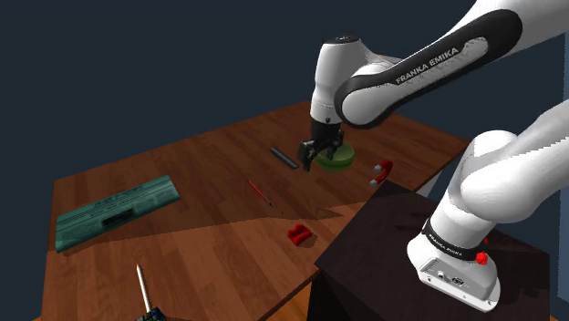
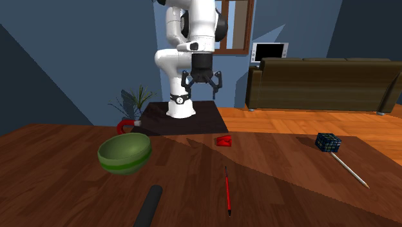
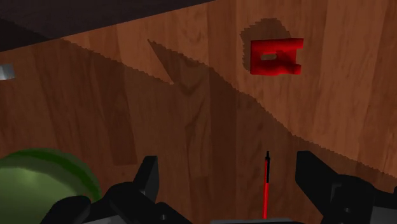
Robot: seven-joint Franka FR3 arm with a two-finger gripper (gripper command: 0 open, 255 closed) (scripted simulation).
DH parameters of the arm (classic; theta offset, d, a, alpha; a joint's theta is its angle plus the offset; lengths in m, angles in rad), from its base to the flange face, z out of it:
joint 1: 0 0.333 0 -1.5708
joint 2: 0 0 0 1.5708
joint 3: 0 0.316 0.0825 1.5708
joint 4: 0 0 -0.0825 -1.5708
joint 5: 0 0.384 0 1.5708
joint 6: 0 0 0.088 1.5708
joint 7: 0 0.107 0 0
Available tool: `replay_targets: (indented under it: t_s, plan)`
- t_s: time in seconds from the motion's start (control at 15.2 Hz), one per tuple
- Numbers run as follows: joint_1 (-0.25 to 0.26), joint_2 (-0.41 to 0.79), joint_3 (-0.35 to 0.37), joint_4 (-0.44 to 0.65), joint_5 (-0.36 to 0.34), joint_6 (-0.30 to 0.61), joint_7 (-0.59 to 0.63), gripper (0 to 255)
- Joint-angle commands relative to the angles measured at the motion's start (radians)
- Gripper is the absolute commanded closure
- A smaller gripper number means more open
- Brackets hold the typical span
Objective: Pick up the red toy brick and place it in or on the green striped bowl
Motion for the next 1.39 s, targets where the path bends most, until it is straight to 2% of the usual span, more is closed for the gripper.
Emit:
replay_targets:
  t_s: [0.0,0.33,0.53,0.66,0.86,1.32]
  plan:
    - [0.013,0.059,0.027,-0.015,0.010,0.066,0.029,0]
    - [0.028,0.243,0.094,-0.020,0.008,0.230,0.107,0]
    - [0.027,0.368,0.135,-0.007,-0.024,0.325,0.171,0]
    - [0.025,0.456,0.158,0.009,-0.068,0.384,0.229,0]
    - [0.034,0.593,0.168,0.044,-0.176,0.463,0.343,0]
    - [0.078,0.720,0.095,0.068,-0.322,0.557,0.455,0]
